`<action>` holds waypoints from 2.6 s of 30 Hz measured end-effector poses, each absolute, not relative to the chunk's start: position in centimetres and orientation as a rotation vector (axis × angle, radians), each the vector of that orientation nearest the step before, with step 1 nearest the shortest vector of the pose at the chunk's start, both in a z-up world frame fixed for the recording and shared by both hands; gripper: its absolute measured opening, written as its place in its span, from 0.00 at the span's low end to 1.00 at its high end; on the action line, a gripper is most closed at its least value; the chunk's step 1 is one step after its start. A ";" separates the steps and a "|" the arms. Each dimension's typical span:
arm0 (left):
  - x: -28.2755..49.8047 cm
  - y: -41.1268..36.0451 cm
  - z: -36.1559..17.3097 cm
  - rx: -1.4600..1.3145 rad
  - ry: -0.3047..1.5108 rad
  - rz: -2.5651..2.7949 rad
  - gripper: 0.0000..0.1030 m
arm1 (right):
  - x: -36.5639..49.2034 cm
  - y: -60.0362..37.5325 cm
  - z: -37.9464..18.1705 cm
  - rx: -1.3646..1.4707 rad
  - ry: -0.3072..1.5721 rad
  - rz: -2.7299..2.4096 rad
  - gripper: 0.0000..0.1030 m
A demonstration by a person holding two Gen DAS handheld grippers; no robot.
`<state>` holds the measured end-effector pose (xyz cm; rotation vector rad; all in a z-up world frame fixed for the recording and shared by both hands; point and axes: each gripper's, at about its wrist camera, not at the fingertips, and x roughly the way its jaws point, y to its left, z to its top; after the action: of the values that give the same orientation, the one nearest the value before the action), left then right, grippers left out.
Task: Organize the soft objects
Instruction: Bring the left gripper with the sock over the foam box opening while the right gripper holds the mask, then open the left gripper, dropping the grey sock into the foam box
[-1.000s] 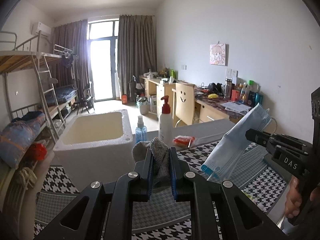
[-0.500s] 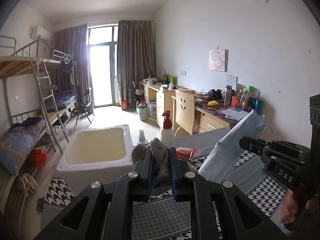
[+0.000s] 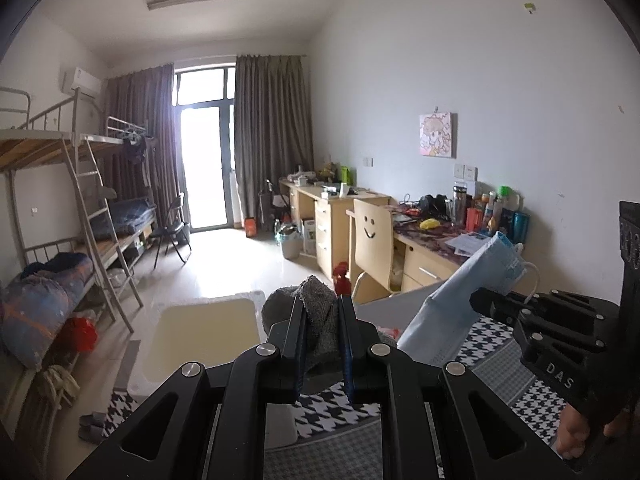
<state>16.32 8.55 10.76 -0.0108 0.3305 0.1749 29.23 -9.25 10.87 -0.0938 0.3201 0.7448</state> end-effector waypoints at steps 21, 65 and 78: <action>18.1 12.3 12.4 -0.026 0.317 0.296 0.15 | 30.8 -5.7 12.8 -0.115 0.334 0.777 0.08; 21.5 19.4 9.3 -0.134 0.471 0.438 0.15 | 34.0 2.1 12.6 -0.181 0.403 0.837 0.08; 22.4 21.8 7.3 -0.166 0.519 0.478 0.79 | 35.0 3.0 12.1 -0.192 0.428 0.807 0.08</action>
<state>22.38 21.77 7.33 -0.1660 0.5193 0.4782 35.04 2.97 12.05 -0.1915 0.4278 0.8074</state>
